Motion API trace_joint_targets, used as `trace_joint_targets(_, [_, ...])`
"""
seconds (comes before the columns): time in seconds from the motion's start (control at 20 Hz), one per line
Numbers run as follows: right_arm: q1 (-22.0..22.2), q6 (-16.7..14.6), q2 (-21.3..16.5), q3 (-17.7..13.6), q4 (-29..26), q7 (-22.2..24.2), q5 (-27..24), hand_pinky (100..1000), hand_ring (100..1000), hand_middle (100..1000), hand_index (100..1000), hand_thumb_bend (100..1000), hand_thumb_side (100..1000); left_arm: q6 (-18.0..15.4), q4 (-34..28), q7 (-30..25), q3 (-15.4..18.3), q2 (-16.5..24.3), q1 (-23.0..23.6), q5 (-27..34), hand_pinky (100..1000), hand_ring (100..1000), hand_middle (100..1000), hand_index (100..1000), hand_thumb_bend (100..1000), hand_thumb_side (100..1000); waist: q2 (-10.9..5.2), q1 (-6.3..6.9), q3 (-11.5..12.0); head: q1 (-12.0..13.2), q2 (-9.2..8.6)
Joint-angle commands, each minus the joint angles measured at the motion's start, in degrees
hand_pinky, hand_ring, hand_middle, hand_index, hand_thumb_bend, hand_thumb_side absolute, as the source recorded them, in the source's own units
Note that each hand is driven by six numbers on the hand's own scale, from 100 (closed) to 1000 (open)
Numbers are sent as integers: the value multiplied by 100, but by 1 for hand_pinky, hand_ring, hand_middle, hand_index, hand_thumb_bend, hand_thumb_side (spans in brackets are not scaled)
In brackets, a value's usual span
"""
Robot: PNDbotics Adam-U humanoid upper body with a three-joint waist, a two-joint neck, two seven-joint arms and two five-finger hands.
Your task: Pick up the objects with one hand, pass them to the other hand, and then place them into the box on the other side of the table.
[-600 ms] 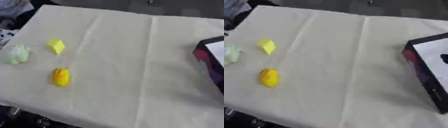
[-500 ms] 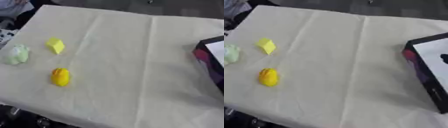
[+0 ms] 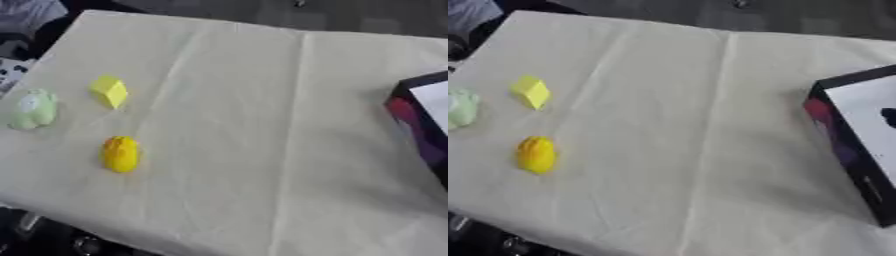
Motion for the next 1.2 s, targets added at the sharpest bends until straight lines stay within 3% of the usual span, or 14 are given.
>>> trace_joint_targets(0.05, [-23,-2,-178,-39,-119,15,-17,1000,925,983,1000,100,602,-42,19,-81,-2,265,-128,6,920,909,811,861,783,411,25,-35,-2,-7,32])
trace_joint_targets(0.6, [-64,-23,-123,-16,-119,35,120,1000,927,984,1000,100,608,-441,516,-736,-317,-36,-508,-448,946,934,830,893,855,438,127,-90,-33,25,32])
trace_joint_targets(1.2, [-87,40,-110,31,-119,85,138,1000,927,983,1000,100,610,-437,1862,-815,-759,-821,-1213,-1968,954,939,829,892,916,403,103,-87,-54,210,32])
